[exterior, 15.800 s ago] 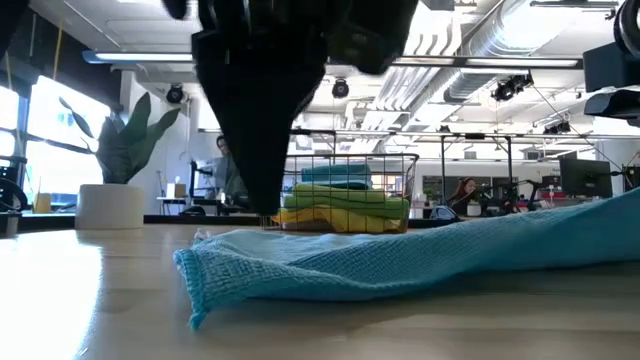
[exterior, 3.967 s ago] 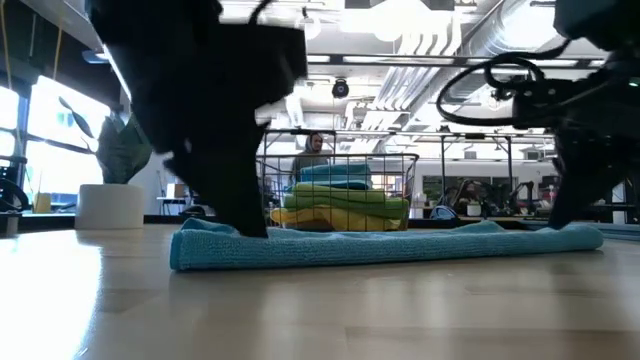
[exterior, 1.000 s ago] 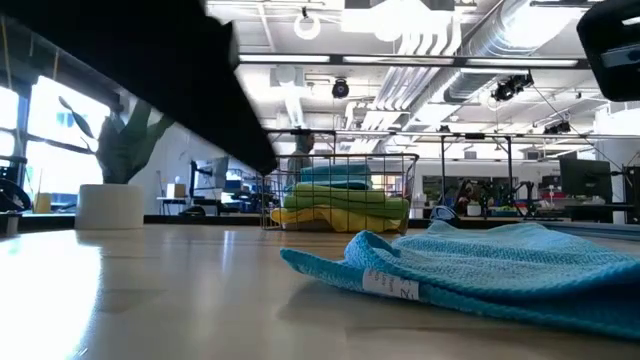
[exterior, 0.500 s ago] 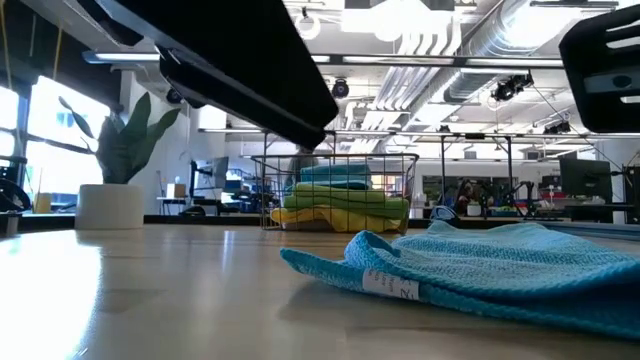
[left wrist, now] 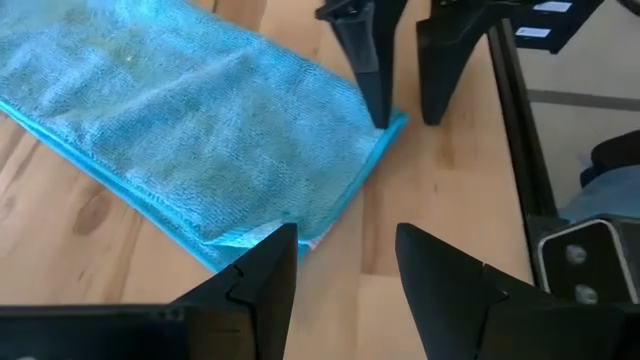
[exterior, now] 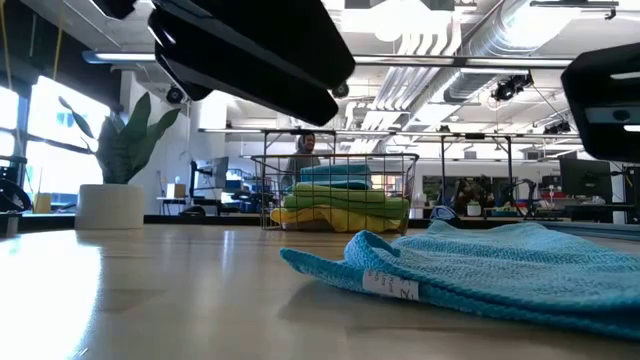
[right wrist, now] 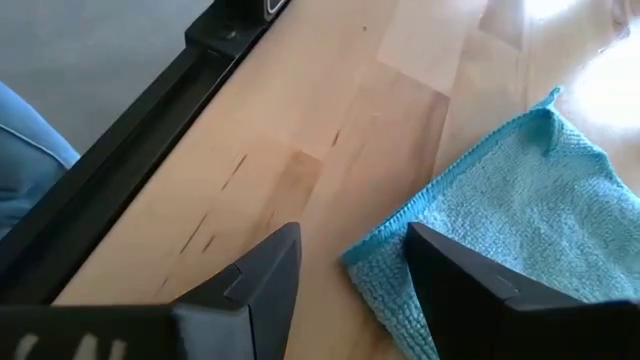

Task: Fold microfiber towels
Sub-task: Fold the blue microfiber towel

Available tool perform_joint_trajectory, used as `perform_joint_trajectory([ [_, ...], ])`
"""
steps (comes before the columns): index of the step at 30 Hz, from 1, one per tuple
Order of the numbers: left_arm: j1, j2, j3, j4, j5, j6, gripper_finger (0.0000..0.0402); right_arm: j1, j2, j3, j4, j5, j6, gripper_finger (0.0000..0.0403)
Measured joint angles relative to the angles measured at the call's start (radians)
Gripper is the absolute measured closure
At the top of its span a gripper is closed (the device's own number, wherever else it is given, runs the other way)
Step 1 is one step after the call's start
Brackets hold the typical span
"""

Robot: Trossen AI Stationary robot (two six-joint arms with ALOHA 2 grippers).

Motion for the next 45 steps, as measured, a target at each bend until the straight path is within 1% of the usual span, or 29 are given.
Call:
perform_joint_trajectory([
  [6,-0.025,0.000,0.000,0.028,0.000,-0.007,0.0241,-0.023,0.000,0.002,-0.026,-0.018,0.007,0.0223],
  [9,-0.038,0.000,0.000,0.041,-0.001,-0.007,0.0241,-0.040,0.000,0.003,-0.054,-0.025,0.042,0.0236],
  [12,-0.049,0.000,0.000,0.048,-0.001,-0.007,0.0241,-0.060,0.000,0.003,-0.081,-0.053,0.060,0.0265],
  [15,-0.055,0.000,0.000,0.048,-0.001,-0.007,0.0241,-0.076,0.000,0.003,-0.096,-0.091,0.074,0.0302],
  [20,-0.055,0.000,0.000,0.047,-0.001,-0.006,0.0241,-0.086,-0.005,0.001,-0.095,-0.147,0.075,0.0379],
  [22,-0.053,0.000,0.000,0.047,0.000,0.021,0.0241,-0.087,-0.022,0.001,-0.100,-0.161,0.074,0.0395],
  [26,-0.051,0.000,0.000,0.047,-0.003,0.165,0.0241,-0.091,-0.084,-0.007,-0.152,-0.183,0.113,0.0390],
  [29,-0.046,0.000,0.000,0.063,-0.004,0.275,0.0241,-0.099,-0.155,-0.007,-0.175,-0.189,0.166,0.0399],
  [33,-0.032,0.000,0.000,0.137,-0.005,0.407,0.0241,-0.118,-0.234,-0.004,-0.212,-0.160,0.248,0.0399],
  [36,-0.008,0.000,0.000,0.198,-0.009,0.500,0.0241,-0.135,-0.278,-0.003,-0.208,-0.141,0.267,0.0401],
  [40,0.042,0.000,0.000,0.274,-0.019,0.525,0.0241,-0.157,-0.295,-0.003,-0.212,-0.136,0.268,0.0401],
  [45,0.110,0.009,0.000,0.276,0.006,0.517,0.0241,-0.177,-0.297,-0.002,-0.248,-0.132,0.267,0.0402],
])
